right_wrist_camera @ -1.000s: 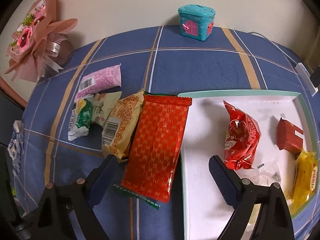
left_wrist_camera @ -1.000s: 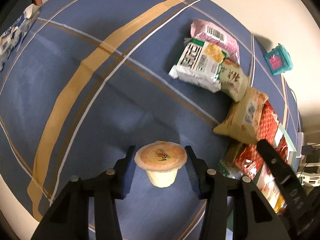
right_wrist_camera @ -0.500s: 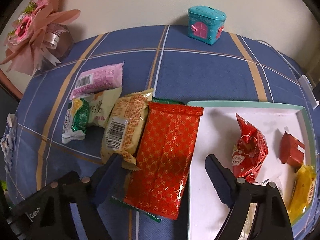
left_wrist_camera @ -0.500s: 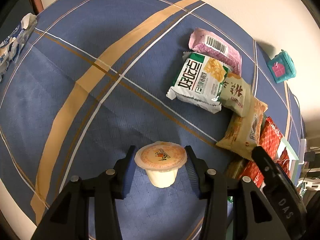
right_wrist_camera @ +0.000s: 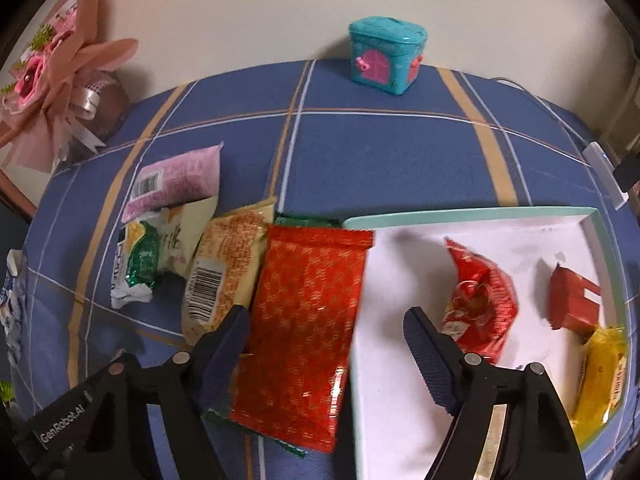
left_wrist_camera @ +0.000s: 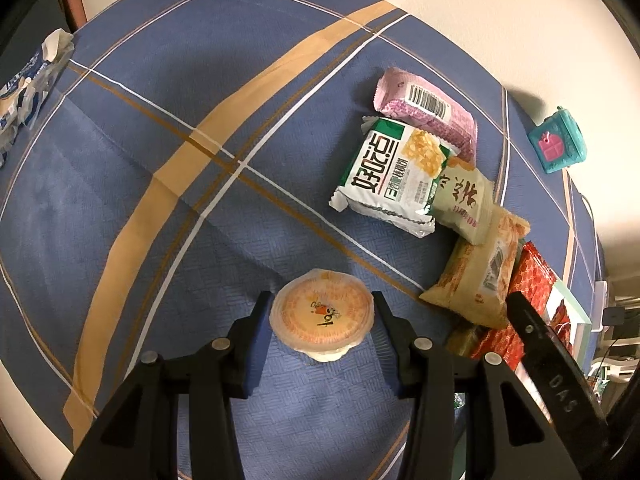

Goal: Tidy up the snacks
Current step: 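Grasp the pudding cup with the left gripper while the right gripper approaches the red patterned bag, then grasp the large red gold-patterned bag with the right gripper, then carry the pudding cup with the left gripper while the right gripper carries the red bag to the tray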

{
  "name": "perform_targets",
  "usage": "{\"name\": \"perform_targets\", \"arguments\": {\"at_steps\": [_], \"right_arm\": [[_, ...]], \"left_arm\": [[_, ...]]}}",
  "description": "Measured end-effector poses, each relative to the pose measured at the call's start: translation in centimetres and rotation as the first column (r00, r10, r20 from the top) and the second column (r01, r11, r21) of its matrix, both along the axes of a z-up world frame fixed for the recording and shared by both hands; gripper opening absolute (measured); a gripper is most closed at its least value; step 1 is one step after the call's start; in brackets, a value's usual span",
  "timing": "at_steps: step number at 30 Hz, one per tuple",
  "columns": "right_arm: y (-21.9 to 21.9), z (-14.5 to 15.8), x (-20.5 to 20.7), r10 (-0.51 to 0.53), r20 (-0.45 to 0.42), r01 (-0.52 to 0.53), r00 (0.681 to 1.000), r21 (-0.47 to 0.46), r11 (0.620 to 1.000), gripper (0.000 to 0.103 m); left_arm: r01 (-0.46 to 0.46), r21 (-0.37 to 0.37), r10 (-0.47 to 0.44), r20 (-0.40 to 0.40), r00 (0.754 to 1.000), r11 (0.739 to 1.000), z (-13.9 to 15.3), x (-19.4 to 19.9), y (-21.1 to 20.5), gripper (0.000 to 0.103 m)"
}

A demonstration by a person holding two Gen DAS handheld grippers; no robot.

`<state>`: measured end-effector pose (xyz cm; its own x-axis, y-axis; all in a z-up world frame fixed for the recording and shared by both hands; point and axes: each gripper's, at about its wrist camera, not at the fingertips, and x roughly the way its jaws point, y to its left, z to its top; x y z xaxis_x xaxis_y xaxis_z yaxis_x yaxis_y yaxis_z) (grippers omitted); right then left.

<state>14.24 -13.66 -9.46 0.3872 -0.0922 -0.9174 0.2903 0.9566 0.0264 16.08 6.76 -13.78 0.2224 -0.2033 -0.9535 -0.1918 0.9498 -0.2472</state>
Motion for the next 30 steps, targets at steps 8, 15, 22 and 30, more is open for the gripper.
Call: {"name": "perform_targets", "arguments": {"at_steps": [8,15,22,30], "right_arm": [[1.7,-0.8,0.0,0.037,-0.031,-0.039,0.999,-0.065,0.997,0.071],[2.1,-0.7,-0.6,0.044,-0.04,-0.046,0.998,-0.054,0.997,0.055],[1.4,-0.1,-0.9,0.037,-0.04,-0.038,0.999,-0.032,0.999,0.049],[0.5,2.4,-1.2,0.03,0.0,-0.03,1.0,-0.001,1.0,0.048]], "left_arm": [[-0.003,0.002,0.003,0.007,1.0,1.0,1.2,-0.6,0.7,0.049],[-0.005,-0.002,0.005,0.013,1.0,1.0,1.2,-0.5,0.6,0.049],[-0.008,-0.009,0.009,0.038,0.999,1.0,2.8,-0.8,0.6,0.049],[-0.004,-0.011,0.005,0.089,0.996,1.0,5.4,-1.4,-0.4,0.049]]}}
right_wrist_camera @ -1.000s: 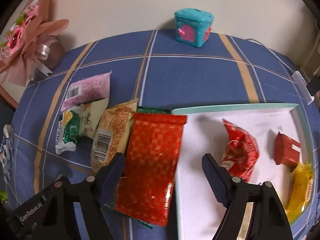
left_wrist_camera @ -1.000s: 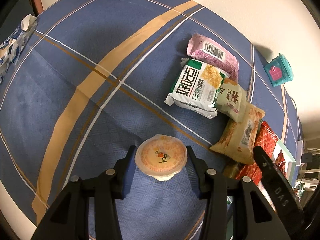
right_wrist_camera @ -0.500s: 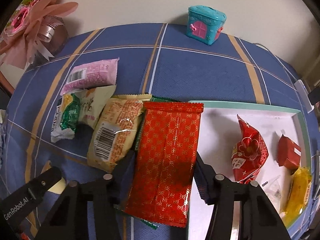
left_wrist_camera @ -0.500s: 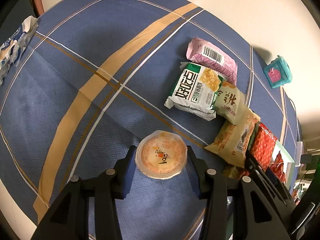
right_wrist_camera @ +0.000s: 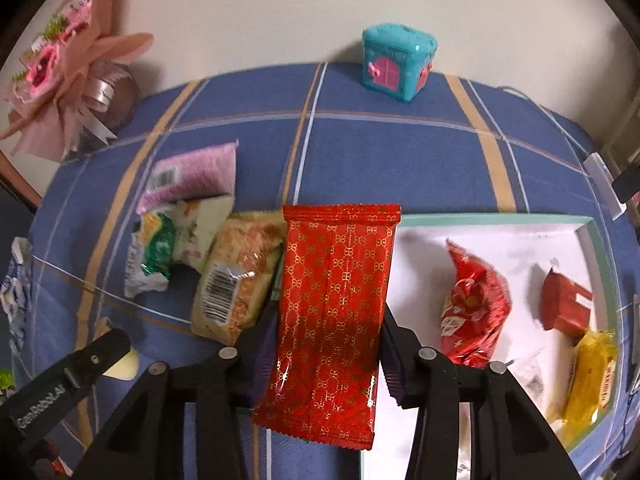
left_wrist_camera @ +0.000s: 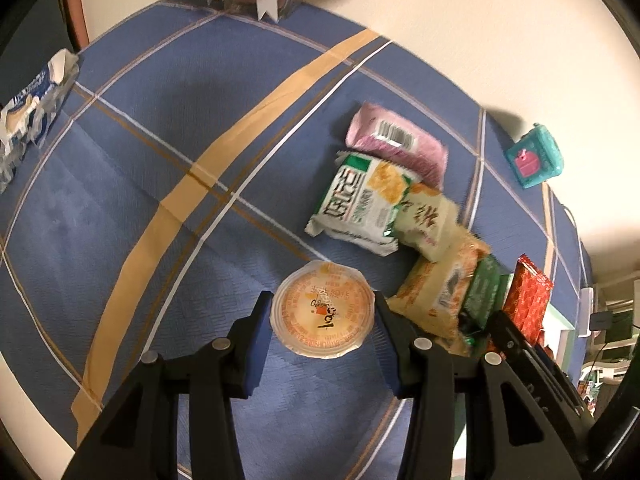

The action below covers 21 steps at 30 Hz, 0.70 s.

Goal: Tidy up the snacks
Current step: 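Carry the pudding cup with the left gripper while the right gripper carries the red bag to the tray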

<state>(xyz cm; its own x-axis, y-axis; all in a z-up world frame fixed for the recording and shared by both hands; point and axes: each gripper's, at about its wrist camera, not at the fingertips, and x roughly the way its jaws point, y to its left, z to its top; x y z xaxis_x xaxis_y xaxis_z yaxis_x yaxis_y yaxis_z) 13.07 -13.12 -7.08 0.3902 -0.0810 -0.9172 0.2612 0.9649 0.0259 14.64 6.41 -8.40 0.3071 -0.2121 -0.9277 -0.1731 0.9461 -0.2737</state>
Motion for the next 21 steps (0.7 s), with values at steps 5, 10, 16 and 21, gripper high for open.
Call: {"name": "perform_targets", "arguments": {"at_steps": [5,10,16,21], "right_arm": [[-0.8,2.2,-0.6,-0.009,0.04,0.009,0.999,0.011,1.0,0.048],[-2.6,3.3,-1.2,-0.032,0.055,0.031,0.998,0.018,0.999,0.048],[-6.3,4.6,-2.4,-0.09,0.067,0.088,0.994,0.034,0.996,0.048],[-10.6,5.2,-3.9,-0.165,0.075,0.162,0.983,0.054,0.985,0.048]], "left_arm": [[0.006,0.0,-0.006,0.041,0.999,1.0,2.1,-0.4,-0.8,0.049],[0.018,-0.005,-0.017,0.074,0.997,1.0,3.4,-1.1,-1.9,0.049],[0.068,-0.006,-0.067,0.101,0.993,0.998,4.3,-1.8,-4.8,0.049],[0.153,0.003,-0.152,0.113,0.982,0.988,4.7,-2.2,-8.8,0.049]]}}
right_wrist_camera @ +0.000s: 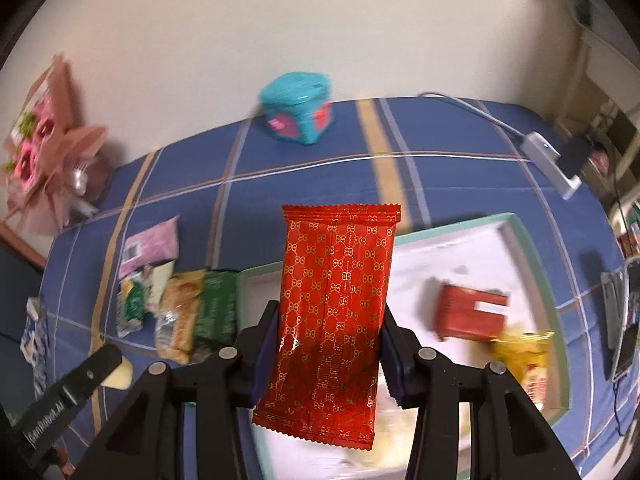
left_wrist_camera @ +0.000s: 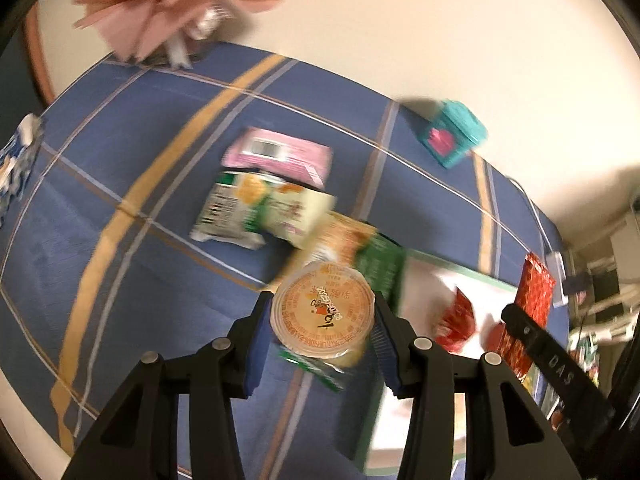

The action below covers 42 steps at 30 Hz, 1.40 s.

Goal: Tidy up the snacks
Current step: 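Carry the pudding cup with the left gripper while the right gripper carries the red bag to the tray, then open the left gripper releasing the pudding cup while the right gripper releases the red bag in the tray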

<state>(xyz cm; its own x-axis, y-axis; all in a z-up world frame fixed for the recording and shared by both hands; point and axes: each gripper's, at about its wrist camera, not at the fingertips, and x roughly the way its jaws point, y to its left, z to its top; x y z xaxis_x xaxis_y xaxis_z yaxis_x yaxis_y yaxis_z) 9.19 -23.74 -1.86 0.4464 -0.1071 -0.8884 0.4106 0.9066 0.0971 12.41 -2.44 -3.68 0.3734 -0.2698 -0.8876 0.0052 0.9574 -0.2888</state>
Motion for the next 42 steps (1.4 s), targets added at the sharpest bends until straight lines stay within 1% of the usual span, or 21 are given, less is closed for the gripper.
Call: {"name": "perform_targets", "arguments": {"at_steps": [5,12,16,20,24,30,32,39,42], "right_arm": [[-4.2,0.6,-1.6,-0.078,0.01,0.078,0.997,0.009,0.997,0.048],[-7.9,1.4,-3.7,-0.138,0.021,0.138,0.99,0.015,0.99,0.048],[-9.1,1.6,-4.5,-0.157,0.022,0.157,0.987,0.014,0.987,0.048],[-9.5,1.4,-4.7,-0.148,0.016,0.147,0.989,0.019,0.989,0.048],[-9.2,0.2,-4.4,-0.125,-0.023,0.125,0.992,0.02,0.992,0.048],[-8.2,-2.7,-3.7,-0.079,-0.108,0.083,0.991,0.032,0.996,0.049],[-7.8,-3.7,-3.5,-0.067,-0.137,0.071,0.988,0.025,0.997,0.049],[-7.4,-6.0,-3.3,-0.055,-0.193,0.062,0.98,0.029,0.998,0.049],[-7.3,-6.8,-3.3,-0.057,-0.216,0.065,0.975,0.028,0.998,0.049]], "left_arm": [[0.082,0.006,-0.082,0.005,0.997,0.997,0.3,-1.0,-3.9,0.049],[0.16,0.027,-0.16,-0.005,0.987,0.987,-0.1,-2.2,-7.7,0.049],[0.195,0.033,-0.194,-0.019,0.981,0.98,-0.6,-2.7,-9.1,0.049],[0.216,0.034,-0.214,-0.053,0.975,0.976,-1.6,-3.0,-10.1,0.049],[0.233,0.046,-0.229,-0.088,0.969,0.971,-2.7,-3.1,-10.7,0.049],[0.252,0.015,-0.246,-0.167,0.955,0.968,-5.1,-3.4,-11.2,0.049],[0.255,0.018,-0.248,-0.174,0.953,0.967,-5.5,-3.4,-11.4,0.049],[0.271,0.015,-0.264,-0.186,0.947,0.962,-6.1,-3.8,-12.1,0.049],[0.27,0.014,-0.261,-0.208,0.943,0.963,-7.0,-3.5,-12.2,0.049]]}}
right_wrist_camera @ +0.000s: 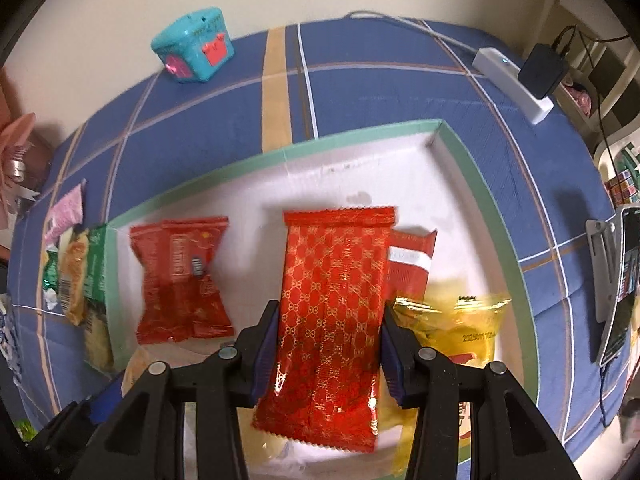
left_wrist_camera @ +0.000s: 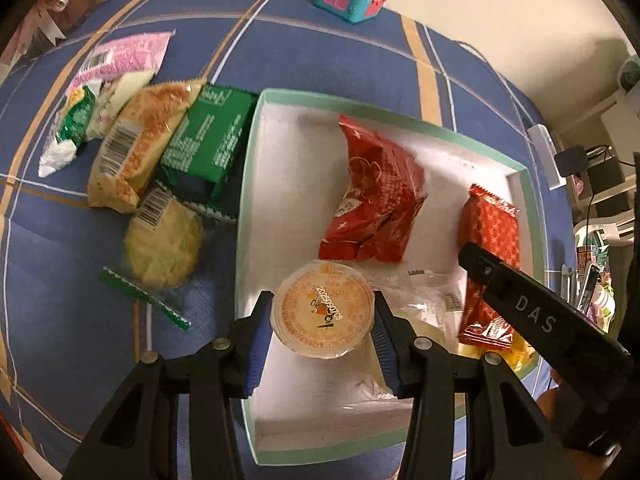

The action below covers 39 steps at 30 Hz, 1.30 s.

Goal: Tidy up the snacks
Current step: 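Open the left gripper releasing the pudding cup while the right gripper releases the red bag in the tray, then move both grippers back from the tray to the snack pile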

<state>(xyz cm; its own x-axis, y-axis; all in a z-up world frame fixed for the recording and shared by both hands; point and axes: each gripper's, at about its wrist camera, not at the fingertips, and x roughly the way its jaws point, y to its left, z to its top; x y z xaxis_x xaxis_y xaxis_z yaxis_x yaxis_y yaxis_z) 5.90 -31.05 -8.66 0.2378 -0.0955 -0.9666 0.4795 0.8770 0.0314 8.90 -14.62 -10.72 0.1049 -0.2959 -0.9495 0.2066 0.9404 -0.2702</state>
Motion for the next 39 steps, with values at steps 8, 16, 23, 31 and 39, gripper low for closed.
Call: {"name": "perform_targets", "arguments": {"at_steps": [8,16,23,31,39], "right_arm": [[0.1,-0.5,-0.1,0.004,-0.032,-0.005,0.999,-0.016,1.0,0.062],[0.6,2.1,-0.2,0.014,0.018,-0.013,1.0,-0.045,0.999,0.068],[0.2,7.6,-1.1,0.003,0.143,0.011,0.99,-0.097,0.995,0.068],[-0.2,8.9,-0.9,-0.013,0.175,0.032,0.984,-0.106,0.994,0.068],[0.2,8.0,-0.5,-0.006,0.169,0.024,0.986,-0.101,0.995,0.1]], "left_arm": [[-0.003,-0.002,0.003,-0.011,1.0,1.0,-0.6,0.0,-0.4,0.049],[0.016,-0.023,-0.016,0.033,0.999,1.0,1.8,0.2,0.1,0.07],[-0.01,-0.032,0.014,0.118,0.993,0.999,4.9,0.7,1.5,0.072],[-0.081,0.003,0.08,0.162,0.984,0.997,6.0,1.5,3.9,0.079],[-0.208,0.106,0.181,0.224,0.958,0.972,5.9,2.4,7.9,0.1]]}}
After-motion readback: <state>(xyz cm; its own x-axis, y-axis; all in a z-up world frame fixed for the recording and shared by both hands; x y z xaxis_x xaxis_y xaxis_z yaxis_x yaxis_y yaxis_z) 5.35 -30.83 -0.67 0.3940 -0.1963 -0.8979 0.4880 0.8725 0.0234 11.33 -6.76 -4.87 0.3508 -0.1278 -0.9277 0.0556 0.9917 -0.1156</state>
